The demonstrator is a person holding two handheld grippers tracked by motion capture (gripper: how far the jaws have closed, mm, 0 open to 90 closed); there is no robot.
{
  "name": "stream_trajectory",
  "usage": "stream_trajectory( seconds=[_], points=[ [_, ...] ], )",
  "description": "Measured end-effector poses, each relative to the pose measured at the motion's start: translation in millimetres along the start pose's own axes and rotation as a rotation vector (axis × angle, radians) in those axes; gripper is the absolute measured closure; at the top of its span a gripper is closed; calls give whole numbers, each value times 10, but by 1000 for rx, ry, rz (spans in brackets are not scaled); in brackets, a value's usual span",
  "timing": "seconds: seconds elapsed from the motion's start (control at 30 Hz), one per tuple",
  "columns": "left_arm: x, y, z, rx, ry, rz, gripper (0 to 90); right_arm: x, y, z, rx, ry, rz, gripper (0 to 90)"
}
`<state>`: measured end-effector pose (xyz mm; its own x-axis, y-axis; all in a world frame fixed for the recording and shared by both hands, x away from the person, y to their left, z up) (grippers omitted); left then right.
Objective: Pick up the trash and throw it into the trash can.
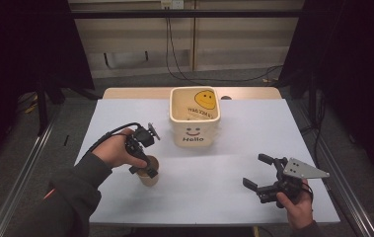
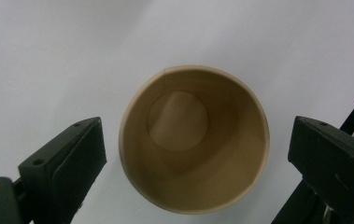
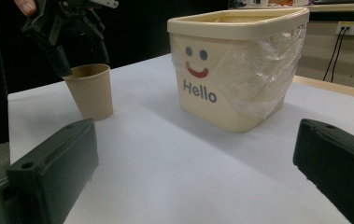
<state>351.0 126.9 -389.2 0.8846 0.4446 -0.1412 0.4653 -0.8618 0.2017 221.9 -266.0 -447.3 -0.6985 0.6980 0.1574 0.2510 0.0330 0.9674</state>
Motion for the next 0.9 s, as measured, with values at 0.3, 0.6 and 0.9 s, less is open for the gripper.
stream_trajectory(
  seconds=[0.3, 0.6, 0.9],
  points=[
    [43, -6, 56, 53, -14, -16, 84, -1, 0, -1, -1, 2, 0, 0],
    [29, -14, 107, 72, -20, -39, 179, -1, 0, -2, -1, 2, 3, 0],
    [54, -22, 22, 67, -31, -56, 199, -3, 0, -1, 3, 2, 3, 0]
  ],
)
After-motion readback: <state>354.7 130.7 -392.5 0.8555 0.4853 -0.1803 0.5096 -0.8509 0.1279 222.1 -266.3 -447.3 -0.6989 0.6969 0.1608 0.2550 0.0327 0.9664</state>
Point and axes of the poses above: each handheld gripper's, and its own axes: z roughly forward along the jaws, y roughly out of its top, x roughly to its left, the point moved 1 cm from there along z, roughly forward along the jaws, and after that the axes turned 4 degrees about z, right-handed, at the moved point
